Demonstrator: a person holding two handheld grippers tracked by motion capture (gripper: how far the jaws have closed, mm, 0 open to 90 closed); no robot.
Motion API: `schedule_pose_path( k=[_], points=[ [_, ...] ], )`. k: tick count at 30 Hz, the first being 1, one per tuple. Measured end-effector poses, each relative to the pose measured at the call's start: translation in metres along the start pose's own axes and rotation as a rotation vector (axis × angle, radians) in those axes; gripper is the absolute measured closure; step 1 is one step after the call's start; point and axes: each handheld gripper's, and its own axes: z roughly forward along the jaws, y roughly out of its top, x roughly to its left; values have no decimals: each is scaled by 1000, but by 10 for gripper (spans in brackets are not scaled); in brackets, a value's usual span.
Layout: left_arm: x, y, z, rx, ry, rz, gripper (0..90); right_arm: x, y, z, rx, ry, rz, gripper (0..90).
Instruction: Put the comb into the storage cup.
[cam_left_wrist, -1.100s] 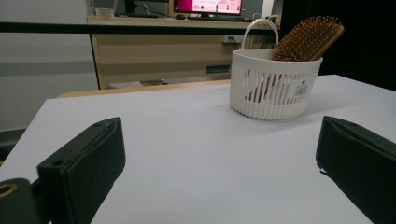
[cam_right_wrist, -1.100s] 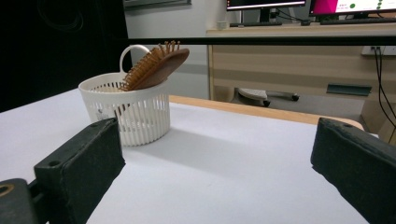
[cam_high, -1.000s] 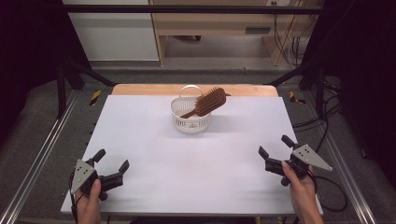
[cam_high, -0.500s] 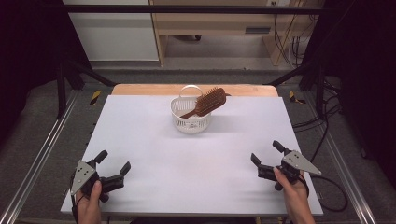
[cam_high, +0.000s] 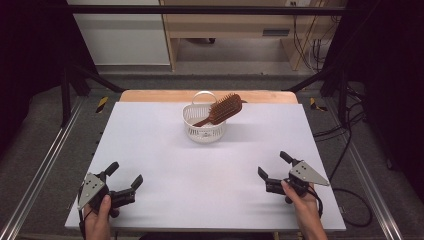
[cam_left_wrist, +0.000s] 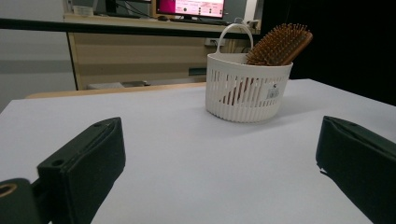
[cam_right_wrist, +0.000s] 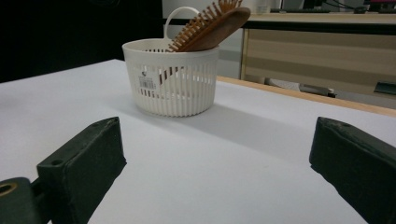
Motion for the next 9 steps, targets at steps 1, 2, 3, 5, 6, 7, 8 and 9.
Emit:
schedule_pose_path(
  k=[1,2,3,5,6,7,8,9],
  points=[
    [0,0,0,2,1,3,14,2,0,1,2,2,-6,37],
    [0,0,0,1,2,4,14,4,1,2,1,7,-8,37],
    [0,0,0,0,5,4,14,6,1,3,-3,9,-12,37],
    [1,-1,-1,-5,10,-1,14,7,2,3,-2,11,-16,37],
    [2,-1,-1,-4,14,-6,14,7,2,3,0,12,-17,36],
    [2,-2,0,-2,17,-10,14,6,2,2,0,14,-7,36],
    [3,-2,0,0,21,-12,14,5,2,1,-1,14,-5,36],
    [3,-2,-1,3,32,-12,15,5,1,1,-2,12,-7,36]
  ],
)
